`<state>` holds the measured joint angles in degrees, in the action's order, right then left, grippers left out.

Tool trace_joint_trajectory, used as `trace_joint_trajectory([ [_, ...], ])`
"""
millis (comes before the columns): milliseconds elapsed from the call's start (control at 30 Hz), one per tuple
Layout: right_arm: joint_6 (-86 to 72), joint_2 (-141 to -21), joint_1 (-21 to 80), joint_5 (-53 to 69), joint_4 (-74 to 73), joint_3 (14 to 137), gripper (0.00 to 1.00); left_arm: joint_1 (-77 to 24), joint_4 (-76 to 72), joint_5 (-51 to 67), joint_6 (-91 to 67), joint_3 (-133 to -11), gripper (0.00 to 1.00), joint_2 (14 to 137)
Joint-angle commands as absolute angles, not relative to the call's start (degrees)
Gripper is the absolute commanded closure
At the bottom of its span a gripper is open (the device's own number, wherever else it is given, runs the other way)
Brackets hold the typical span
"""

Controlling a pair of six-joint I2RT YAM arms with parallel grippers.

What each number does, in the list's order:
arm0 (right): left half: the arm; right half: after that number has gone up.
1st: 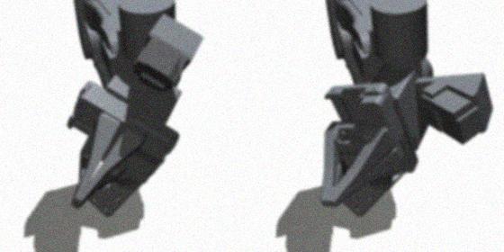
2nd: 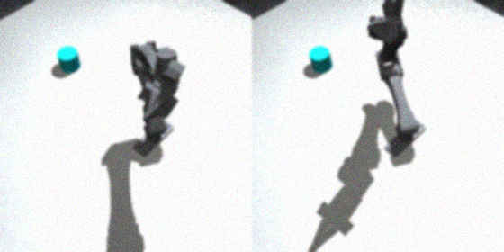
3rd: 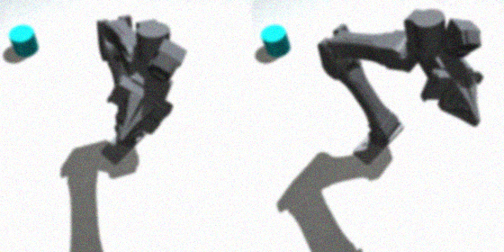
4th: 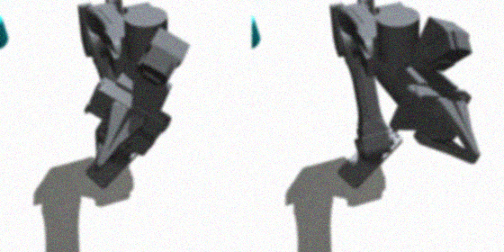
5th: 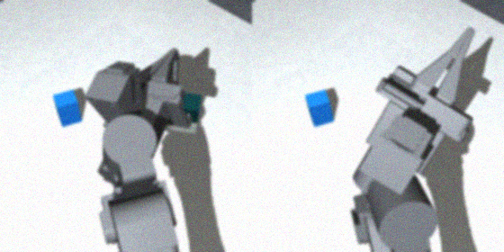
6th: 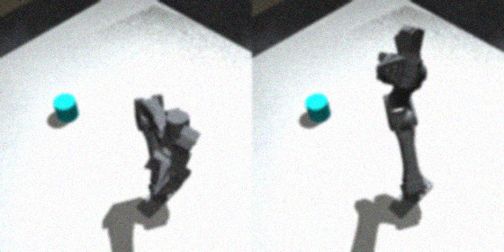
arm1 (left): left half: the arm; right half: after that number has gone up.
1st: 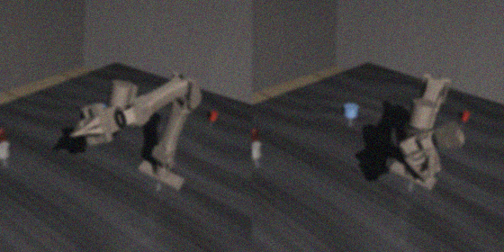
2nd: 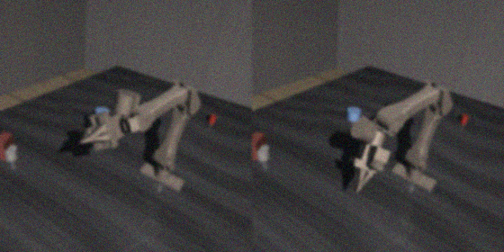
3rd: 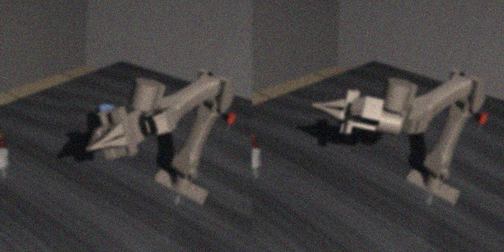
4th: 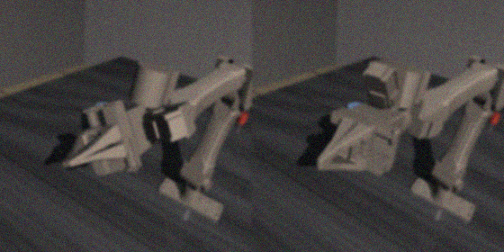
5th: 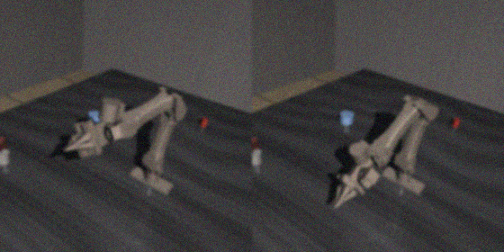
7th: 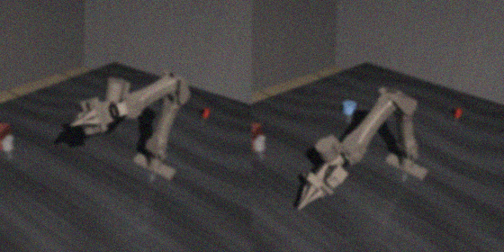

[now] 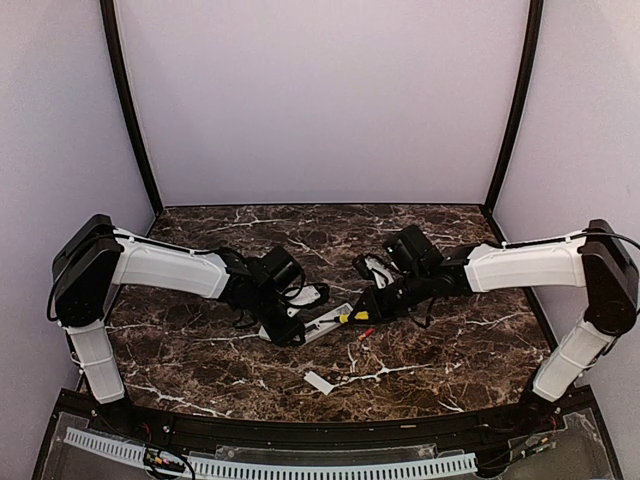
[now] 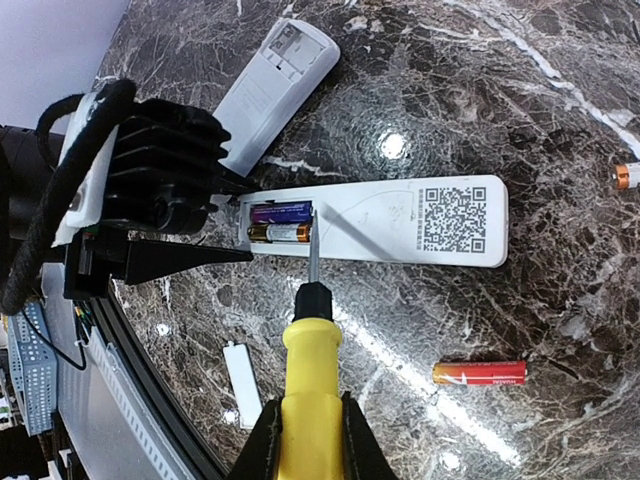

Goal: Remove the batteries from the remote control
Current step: Remove the battery from the remote control without the battery cover.

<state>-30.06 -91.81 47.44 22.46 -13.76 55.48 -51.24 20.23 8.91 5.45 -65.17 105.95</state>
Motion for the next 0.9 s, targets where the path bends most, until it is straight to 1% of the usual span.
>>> trace_joint_trajectory([
  [0,-29.88,-93.10,47.90,21.62,-12.40,57.19,1.00,-52.79,20.02,10.02,6.50,-63.56,0.79,107.31],
  [500,-30.14,-94.92,48.16,25.90,-11.02,56.76,1.00,-53.06,20.17,9.24,6.42,-63.83,0.79,107.58],
  [867,-31.11,-95.94,48.14,23.12,-10.58,56.84,1.00,-53.09,20.24,8.88,6.49,-63.87,0.79,107.65],
])
